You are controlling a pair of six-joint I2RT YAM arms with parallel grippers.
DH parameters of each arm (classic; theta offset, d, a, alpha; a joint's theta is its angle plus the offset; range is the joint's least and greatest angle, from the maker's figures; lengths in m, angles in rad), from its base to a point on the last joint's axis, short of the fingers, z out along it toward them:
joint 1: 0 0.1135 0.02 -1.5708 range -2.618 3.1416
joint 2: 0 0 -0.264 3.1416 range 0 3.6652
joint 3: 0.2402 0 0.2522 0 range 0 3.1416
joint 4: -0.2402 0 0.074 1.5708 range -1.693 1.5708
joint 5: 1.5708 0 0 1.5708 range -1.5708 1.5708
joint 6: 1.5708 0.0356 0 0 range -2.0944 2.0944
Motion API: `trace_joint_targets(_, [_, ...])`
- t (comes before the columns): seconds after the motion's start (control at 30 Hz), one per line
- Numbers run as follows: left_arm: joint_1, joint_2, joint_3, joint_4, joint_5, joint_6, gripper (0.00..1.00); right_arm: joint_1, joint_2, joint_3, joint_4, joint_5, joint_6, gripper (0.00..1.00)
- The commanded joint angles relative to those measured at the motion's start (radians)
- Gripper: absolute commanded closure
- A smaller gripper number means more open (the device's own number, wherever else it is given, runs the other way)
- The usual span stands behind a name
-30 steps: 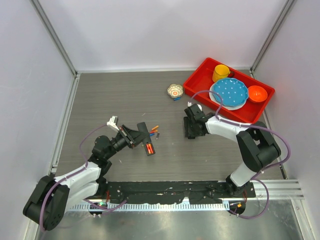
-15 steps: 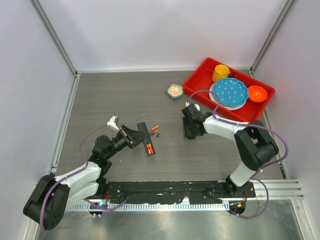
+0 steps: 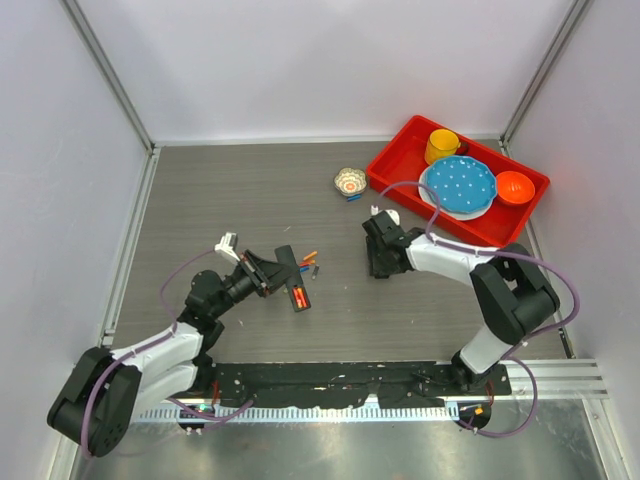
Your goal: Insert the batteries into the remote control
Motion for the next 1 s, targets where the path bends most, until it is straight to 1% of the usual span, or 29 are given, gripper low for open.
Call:
trace_joint_targets(0.0, [-0.005,0.030,0.038,0.071,0.006,0.023,1.00,0.008,-0.084,-0.044,-0.138,0.028,0.010,0.72])
trace_joint_targets(0.03, [-0.009,0.037,0.046,0.074,0.003,0.025,1.00,0.010,-0.146,-0.033,-0.153,0.025,0.011,0.73])
trace_joint_targets(0.13, [-0.020,0.073,0.075,0.089,-0.024,0.037,1.00,0.030,-0.248,-0.004,-0.222,0.027,-0.001,0.74])
trace_joint_targets(0.17, [-0.024,0.083,0.085,0.092,-0.035,0.043,1.00,0.034,-0.315,0.005,-0.259,0.024,-0.009,0.75])
trace_joint_targets(0.27, [-0.046,0.157,0.128,0.140,-0.055,0.057,1.00,0.065,-0.413,0.059,-0.340,0.022,-0.027,0.76])
trace_joint_targets(0.33, [-0.064,0.233,0.150,0.216,-0.081,0.056,1.00,0.091,-0.452,0.096,-0.374,0.010,-0.033,0.76])
trace_joint_targets(0.4, [-0.077,0.293,0.153,0.339,-0.119,0.034,1.00,0.113,-0.490,0.119,-0.420,-0.001,-0.030,0.77])
trace_joint_targets(0.43, [-0.081,0.356,0.153,0.388,-0.132,0.025,1.00,0.123,-0.500,0.140,-0.435,-0.015,-0.030,0.77])
trace_joint_targets(0.47, [-0.083,0.385,0.156,0.473,-0.138,0.017,1.00,0.155,-0.507,0.153,-0.463,-0.013,-0.020,0.77])
trace_joint_targets(0.5, [-0.087,0.416,0.167,0.509,-0.139,0.000,1.00,0.174,-0.518,0.163,-0.477,-0.012,-0.018,0.78])
trace_joint_targets(0.53, [-0.092,0.479,0.171,0.543,-0.147,-0.009,1.00,0.191,-0.521,0.186,-0.489,-0.009,-0.016,0.78])
trace_joint_targets(0.57, [-0.097,0.507,0.177,0.616,-0.155,-0.015,1.00,0.232,-0.521,0.199,-0.514,0.001,-0.009,0.78])
trace_joint_targets(0.6, [-0.110,0.537,0.182,0.652,-0.167,-0.029,1.00,0.252,-0.520,0.208,-0.523,0.007,-0.004,0.78])
trace_joint_targets(0.67, [-0.126,0.582,0.202,0.658,-0.187,-0.030,1.00,0.290,-0.506,0.242,-0.549,0.022,0.004,0.77])
trace_joint_targets(0.7, [-0.145,0.587,0.213,0.658,-0.198,-0.021,1.00,0.322,-0.500,0.252,-0.554,0.024,0.013,0.78])
trace_joint_targets(0.8, [-0.185,0.593,0.231,0.657,-0.242,0.020,1.00,0.364,-0.478,0.283,-0.545,0.022,0.033,0.77])
trace_joint_targets(0.97, [-0.224,0.591,0.251,0.658,-0.288,0.086,1.00,0.392,-0.435,0.277,-0.486,0.001,0.060,0.77])
